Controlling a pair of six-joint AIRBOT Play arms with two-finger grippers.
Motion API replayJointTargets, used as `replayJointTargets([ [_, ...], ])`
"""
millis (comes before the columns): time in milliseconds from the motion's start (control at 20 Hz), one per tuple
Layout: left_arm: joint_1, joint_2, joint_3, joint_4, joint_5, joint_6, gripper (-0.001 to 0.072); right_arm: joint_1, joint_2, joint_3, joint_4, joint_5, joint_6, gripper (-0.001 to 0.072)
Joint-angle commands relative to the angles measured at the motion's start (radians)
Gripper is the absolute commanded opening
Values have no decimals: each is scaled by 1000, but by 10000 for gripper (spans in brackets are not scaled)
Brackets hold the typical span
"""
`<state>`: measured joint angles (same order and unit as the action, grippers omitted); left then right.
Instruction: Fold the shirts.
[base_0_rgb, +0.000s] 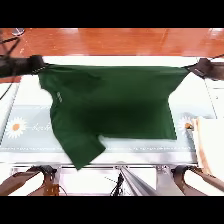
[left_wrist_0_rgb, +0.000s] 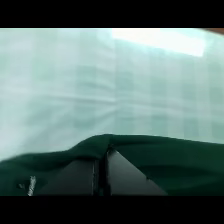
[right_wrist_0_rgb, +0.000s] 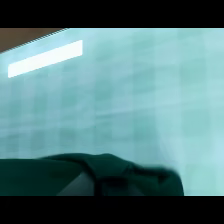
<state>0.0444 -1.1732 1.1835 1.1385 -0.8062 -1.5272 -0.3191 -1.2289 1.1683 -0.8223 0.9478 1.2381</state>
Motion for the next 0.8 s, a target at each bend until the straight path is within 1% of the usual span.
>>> replayJointTargets([
  [0, -30, -261, 122, -104, 160, -42, 29, 21, -335, 149, 114, -93, -27, 24],
  [100, -31, -369, 200, -145, 158, -41, 29, 50, -473, 289, 114, -74, 25, 24],
  [200, -29, -431, 220, -195, 159, -41, 30, 68, -562, 383, 107, -64, 66, 24],
  [300, -26, -458, 219, -196, 146, -40, 30, 67, -607, 428, 108, -42, 100, 24],
  [400, -16, -466, 219, -196, 94, -38, 30, 63, -610, 430, 100, -17, 92, 24],
  [450, -9, -465, 220, -197, 52, -38, 30, 58, -608, 432, 96, 19, 76, 24],
  [550, 23, -461, 221, -196, -103, -32, 30, 35, -595, 433, 92, 126, 7, 24],
  [600, 41, -464, 220, -196, -191, 6, 30, 18, -589, 433, 78, 195, 1, 25],
  [650, 55, -468, 216, -196, -287, 65, 30, 5, -589, 433, 60, 272, -2, 25],
  [700, 63, -470, 207, -185, -359, 106, 30, 0, -591, 428, 6, 350, -6, 25],
  [750, 63, -472, 187, -161, -414, 114, 30, 6, -590, 414, -68, 397, -6, 25],
])
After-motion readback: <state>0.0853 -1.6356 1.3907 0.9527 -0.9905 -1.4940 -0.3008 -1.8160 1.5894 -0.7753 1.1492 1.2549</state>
